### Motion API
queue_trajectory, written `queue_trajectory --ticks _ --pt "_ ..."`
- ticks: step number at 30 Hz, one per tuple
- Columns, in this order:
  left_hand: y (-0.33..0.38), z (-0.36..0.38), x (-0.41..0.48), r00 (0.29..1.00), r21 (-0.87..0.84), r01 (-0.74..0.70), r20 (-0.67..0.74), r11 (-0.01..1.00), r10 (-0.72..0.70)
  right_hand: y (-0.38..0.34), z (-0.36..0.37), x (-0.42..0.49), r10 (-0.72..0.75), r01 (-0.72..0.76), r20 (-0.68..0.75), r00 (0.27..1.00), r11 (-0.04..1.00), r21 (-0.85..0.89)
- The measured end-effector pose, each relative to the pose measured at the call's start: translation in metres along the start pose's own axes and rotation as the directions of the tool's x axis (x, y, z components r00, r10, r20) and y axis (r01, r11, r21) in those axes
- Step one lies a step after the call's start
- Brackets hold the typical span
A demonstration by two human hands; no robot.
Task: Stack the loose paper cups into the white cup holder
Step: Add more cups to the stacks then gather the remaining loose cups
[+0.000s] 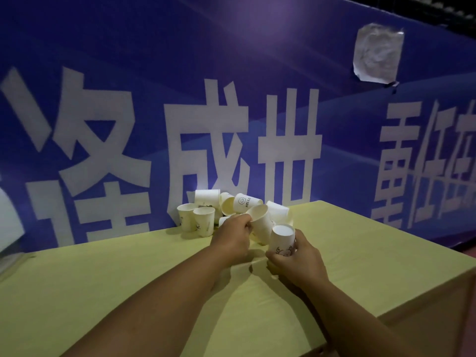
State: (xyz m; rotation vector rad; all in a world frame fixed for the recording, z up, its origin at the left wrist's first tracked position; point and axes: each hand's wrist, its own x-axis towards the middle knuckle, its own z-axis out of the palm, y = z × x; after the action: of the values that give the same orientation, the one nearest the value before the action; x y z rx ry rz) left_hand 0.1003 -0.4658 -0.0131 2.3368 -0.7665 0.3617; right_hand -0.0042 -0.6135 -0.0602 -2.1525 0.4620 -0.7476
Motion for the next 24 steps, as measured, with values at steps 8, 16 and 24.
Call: queue_trajectory --ticks 8,16,24 --pt "-0.056 -0.086 -0.055 0.988 -0.029 0.086 -0.128 0.996 -0.089 -0.074 0.035 -0.021 -0.038 0.022 0.064 0.997 0.973 0.230" --pt "-0.141 -0.183 -0.122 0.928 0.003 0.202 -0.322 0.979 -0.190 -0.167 0.117 -0.061 -0.234 0.167 0.166 0.958 0.926 0.337" --pt "-0.224 -0.270 -0.181 0.835 0.105 0.325 -0.499 0.940 -0.233 -0.254 0.215 -0.099 -0.244 0.079 0.296 0.924 0.877 0.475"
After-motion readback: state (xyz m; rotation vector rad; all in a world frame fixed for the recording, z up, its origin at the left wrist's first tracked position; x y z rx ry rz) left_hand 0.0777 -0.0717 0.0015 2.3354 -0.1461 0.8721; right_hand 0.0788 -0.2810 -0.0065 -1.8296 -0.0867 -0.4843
